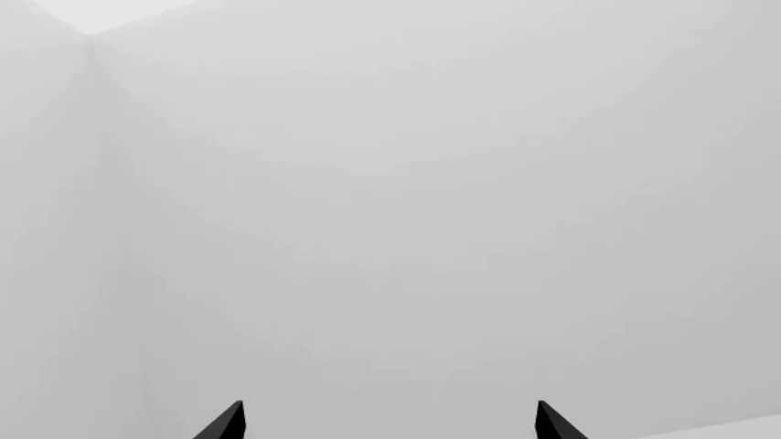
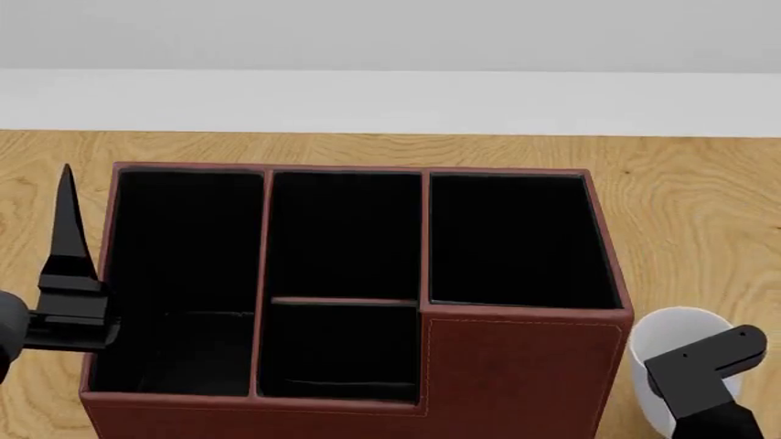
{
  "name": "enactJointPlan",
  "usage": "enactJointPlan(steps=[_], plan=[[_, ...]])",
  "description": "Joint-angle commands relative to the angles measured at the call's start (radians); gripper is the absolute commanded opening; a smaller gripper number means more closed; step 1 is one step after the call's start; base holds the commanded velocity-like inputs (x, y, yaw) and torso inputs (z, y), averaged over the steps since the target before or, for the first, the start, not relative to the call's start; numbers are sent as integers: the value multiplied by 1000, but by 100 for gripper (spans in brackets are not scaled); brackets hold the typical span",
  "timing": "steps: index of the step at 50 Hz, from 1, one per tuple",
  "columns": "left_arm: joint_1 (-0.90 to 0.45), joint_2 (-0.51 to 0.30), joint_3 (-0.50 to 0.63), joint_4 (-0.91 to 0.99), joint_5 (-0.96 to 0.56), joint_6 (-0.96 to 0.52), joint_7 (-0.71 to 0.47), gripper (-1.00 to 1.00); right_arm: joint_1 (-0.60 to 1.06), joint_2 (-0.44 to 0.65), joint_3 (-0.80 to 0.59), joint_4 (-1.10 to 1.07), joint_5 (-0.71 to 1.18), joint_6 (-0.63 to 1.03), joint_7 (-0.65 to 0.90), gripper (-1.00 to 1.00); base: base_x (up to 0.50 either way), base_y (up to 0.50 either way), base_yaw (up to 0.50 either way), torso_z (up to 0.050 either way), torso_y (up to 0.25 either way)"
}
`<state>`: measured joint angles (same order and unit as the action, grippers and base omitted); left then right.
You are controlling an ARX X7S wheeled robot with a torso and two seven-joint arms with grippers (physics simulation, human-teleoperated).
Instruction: Pick up the white mug and place it to the right of the caddy.
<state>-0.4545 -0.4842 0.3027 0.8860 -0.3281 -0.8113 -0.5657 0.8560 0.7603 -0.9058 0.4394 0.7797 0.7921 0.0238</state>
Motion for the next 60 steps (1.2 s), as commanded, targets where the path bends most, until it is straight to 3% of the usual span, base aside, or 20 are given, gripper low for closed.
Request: enactJointPlan(steps=[1,28,29,60], plan=[[0,-2,-1,4,-3,-1,-4,100,-1,-16,-4,32,-45,-13,-21,-100,0,0,0,0,0],[-7,-4,7,3,-9,1,-9,100,-14,-29,-6,69,-49,-31,-34,-100,5,0,6,0,0],[-7,-4,6,4,-10,1,-9,100,-15,-27,-5,65,-48,-29,-33,100,0,0,5,0,0],[-7,-13,5,24,-19,-3,-23,100,-36,18,22,-28,-13,-12,0,100,0,0,0,0,0]])
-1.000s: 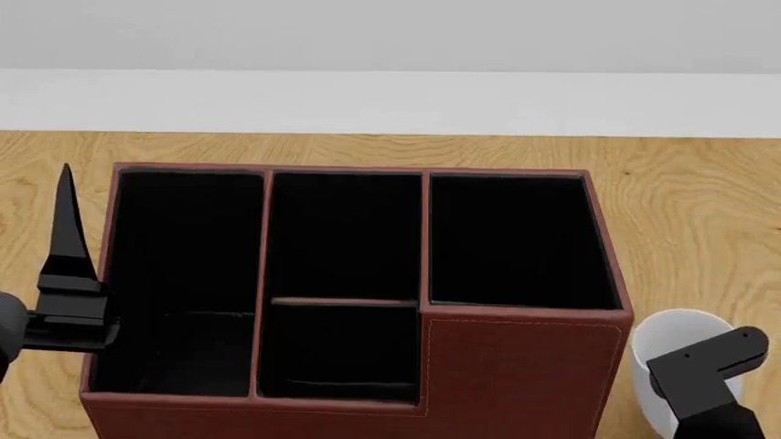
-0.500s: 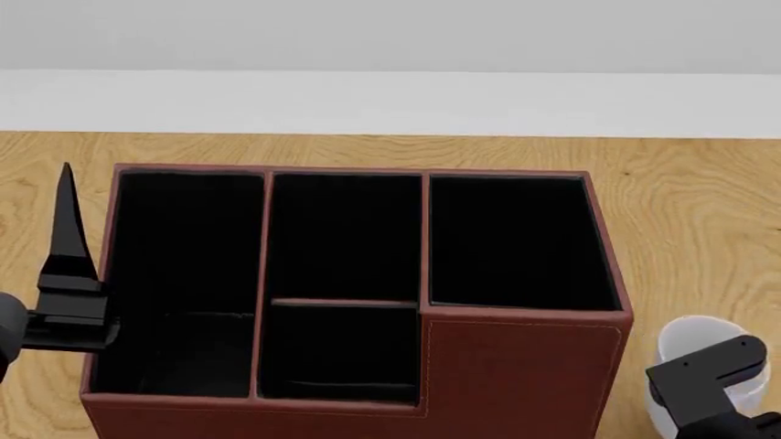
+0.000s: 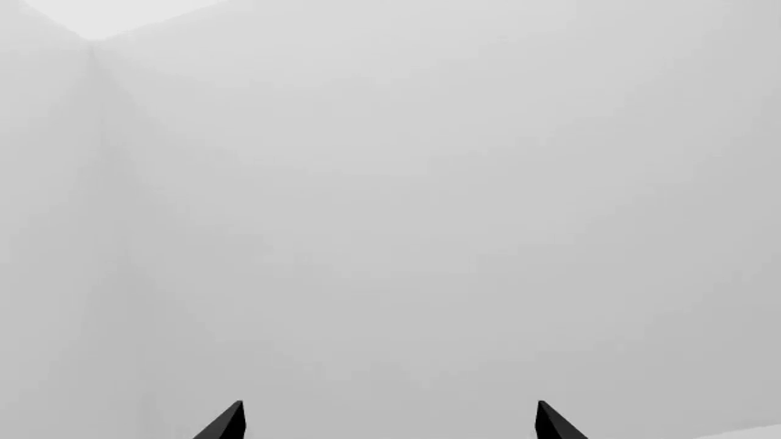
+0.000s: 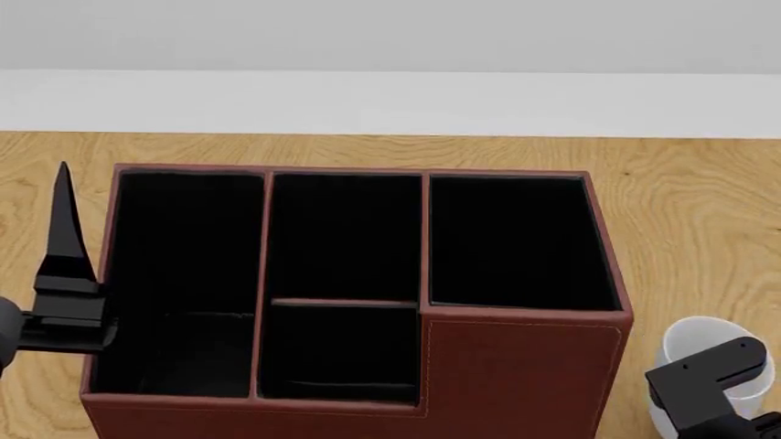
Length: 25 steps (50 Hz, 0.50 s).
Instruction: Pick up the white mug and place it to the right of the caddy.
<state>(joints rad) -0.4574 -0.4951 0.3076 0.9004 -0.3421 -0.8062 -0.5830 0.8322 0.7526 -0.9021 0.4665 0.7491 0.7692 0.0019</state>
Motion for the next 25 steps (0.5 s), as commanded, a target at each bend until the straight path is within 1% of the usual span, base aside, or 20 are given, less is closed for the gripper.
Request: enactJointPlan(steps=[1,14,25], plan=[[-5,-2,0,12,-6,-10,-6,100,-15,33,22,-68,23,15,27,100,0,0,0,0,0],[-10,-2,4,14,-10,-7,-7,100,-58,145,97,-284,122,62,122,100,0,0,0,0,0],[-16,-2,9,19,-13,-11,-11,100,-82,199,135,-375,170,72,168,100,0,0,0,0,0]])
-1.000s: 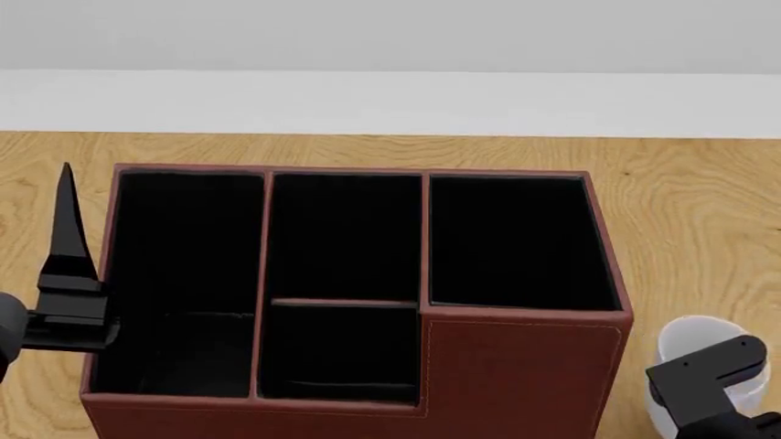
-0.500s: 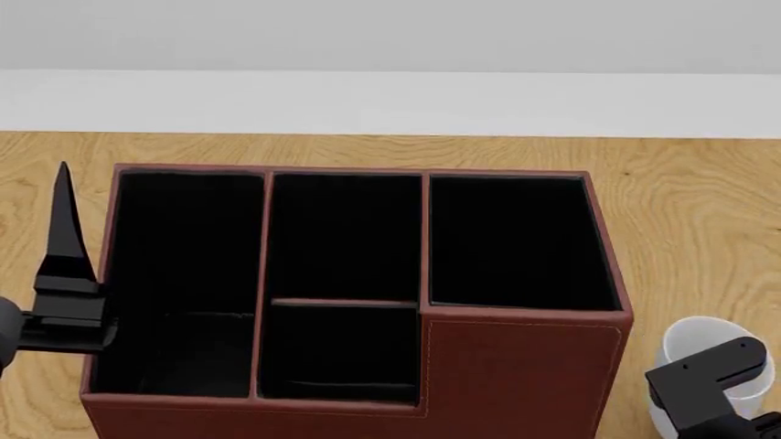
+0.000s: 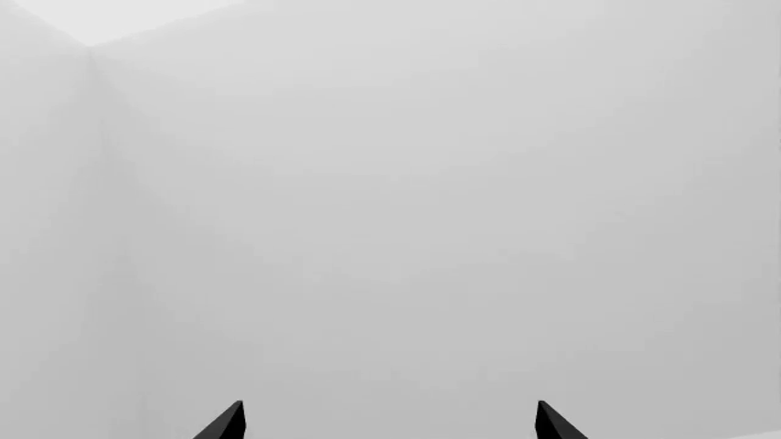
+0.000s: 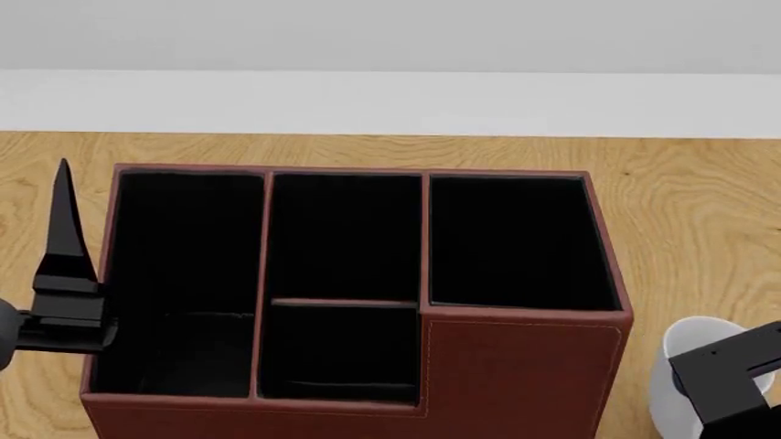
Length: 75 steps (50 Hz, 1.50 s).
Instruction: Pick up the white mug and place it to the right of the caddy.
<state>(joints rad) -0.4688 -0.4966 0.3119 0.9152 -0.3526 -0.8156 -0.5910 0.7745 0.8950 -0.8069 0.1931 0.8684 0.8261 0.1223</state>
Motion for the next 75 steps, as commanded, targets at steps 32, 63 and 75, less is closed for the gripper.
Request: enactJointPlan(steps=[32,63,75], plan=[[-6,-9,4,25,-13,-8,-19,100,-105,225,162,-341,206,-8,169,100,0,0,0,0,0],[-21,-12,7,42,-31,-24,-34,100,-217,403,281,-544,375,-123,284,100,0,0,0,0,0],[-22,-15,8,38,-35,-18,-36,100,-230,437,304,-604,406,-146,317,100,0,0,0,0,0]])
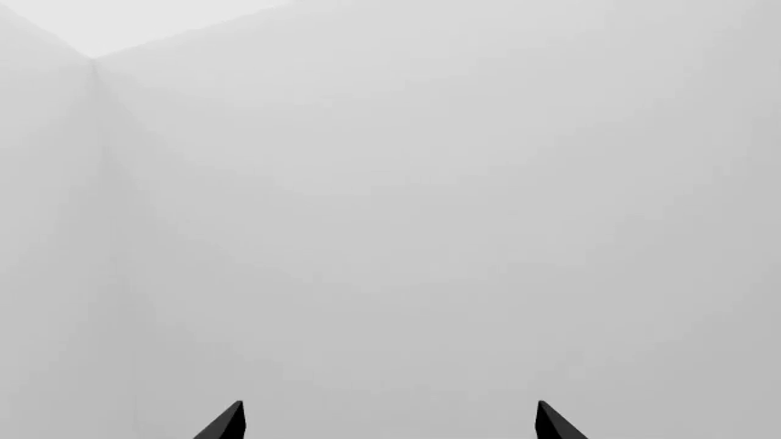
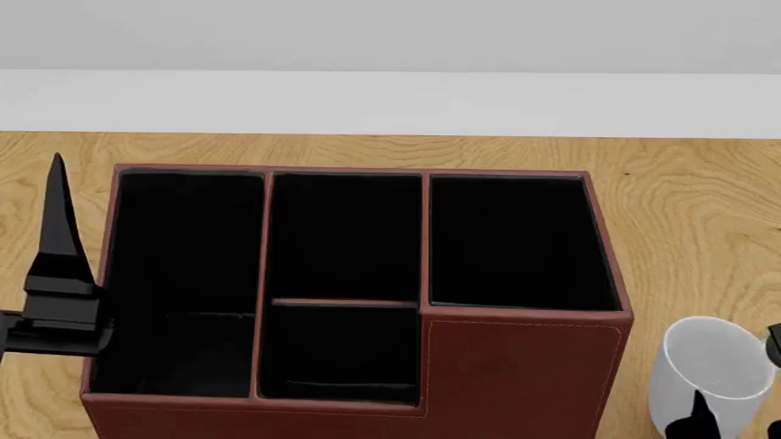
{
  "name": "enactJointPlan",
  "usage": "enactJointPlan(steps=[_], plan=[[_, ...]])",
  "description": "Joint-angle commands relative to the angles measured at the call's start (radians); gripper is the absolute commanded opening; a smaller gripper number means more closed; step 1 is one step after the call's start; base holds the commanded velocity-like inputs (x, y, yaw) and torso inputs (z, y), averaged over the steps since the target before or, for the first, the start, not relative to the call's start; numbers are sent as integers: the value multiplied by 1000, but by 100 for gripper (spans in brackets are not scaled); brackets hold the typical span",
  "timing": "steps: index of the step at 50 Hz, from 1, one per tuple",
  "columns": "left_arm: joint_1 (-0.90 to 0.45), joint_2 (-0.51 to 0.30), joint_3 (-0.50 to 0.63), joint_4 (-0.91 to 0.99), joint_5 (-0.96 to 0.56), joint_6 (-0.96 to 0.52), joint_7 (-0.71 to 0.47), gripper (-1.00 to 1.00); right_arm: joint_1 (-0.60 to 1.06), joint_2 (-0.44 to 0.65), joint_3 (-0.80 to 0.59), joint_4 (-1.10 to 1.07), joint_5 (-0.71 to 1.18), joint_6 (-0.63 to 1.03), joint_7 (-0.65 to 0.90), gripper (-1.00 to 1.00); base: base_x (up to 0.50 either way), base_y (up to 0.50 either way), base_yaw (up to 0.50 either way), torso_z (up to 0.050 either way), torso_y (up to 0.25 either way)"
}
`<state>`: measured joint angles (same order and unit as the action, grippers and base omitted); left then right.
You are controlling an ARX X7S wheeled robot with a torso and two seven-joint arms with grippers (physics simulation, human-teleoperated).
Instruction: Pick up the white mug and place it to the right of the caddy.
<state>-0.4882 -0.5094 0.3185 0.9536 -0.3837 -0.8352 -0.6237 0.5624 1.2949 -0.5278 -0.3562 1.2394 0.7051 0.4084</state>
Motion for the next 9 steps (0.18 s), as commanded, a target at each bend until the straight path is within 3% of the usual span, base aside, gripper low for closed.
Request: enactJointPlan(steps=[1,9], plan=[[-1,-2,1,-3,-5,5,-3,100,-20,38,27,-55,36,-30,30,100,0,0,0,0,0],[-5,-4,4,-2,-7,4,-6,100,-44,58,41,-73,42,-75,34,100,0,0,0,0,0]])
